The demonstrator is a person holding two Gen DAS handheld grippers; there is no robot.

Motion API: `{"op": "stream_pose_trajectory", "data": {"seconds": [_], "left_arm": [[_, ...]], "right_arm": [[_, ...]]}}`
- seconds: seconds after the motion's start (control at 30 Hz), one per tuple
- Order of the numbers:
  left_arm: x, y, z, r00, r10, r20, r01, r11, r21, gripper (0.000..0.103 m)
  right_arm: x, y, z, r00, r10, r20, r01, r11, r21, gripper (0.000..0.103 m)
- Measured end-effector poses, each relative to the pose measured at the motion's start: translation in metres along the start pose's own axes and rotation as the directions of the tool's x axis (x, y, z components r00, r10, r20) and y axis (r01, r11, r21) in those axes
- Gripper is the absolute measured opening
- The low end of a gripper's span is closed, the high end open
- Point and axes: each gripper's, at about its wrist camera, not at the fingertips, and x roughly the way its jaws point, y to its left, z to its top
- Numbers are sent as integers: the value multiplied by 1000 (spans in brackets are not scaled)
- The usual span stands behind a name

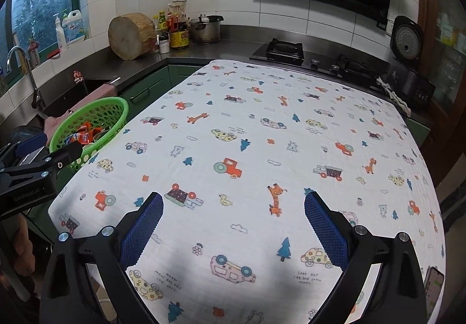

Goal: Collect trash

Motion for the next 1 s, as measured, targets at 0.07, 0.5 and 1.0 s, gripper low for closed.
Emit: {"op": "stream_pose_trajectory", "data": {"seconds": [0.07, 0.5, 1.0], "left_arm": [[1, -2, 0, 1000, -5, -2, 5, 1000, 1, 97], [3, -15, -2, 1000, -28, -8, 28, 999, 25, 97], [6, -32, 0, 999, -48, -13, 49, 997, 55, 97]], "right_arm": [[-1, -3, 0, 1000, -4, 2, 4, 1000, 6, 94], [-1, -11, -7, 1000, -15, -6, 16, 999, 35, 95], [0, -19, -13, 1000, -21, -13, 22, 998, 57, 95]]}}
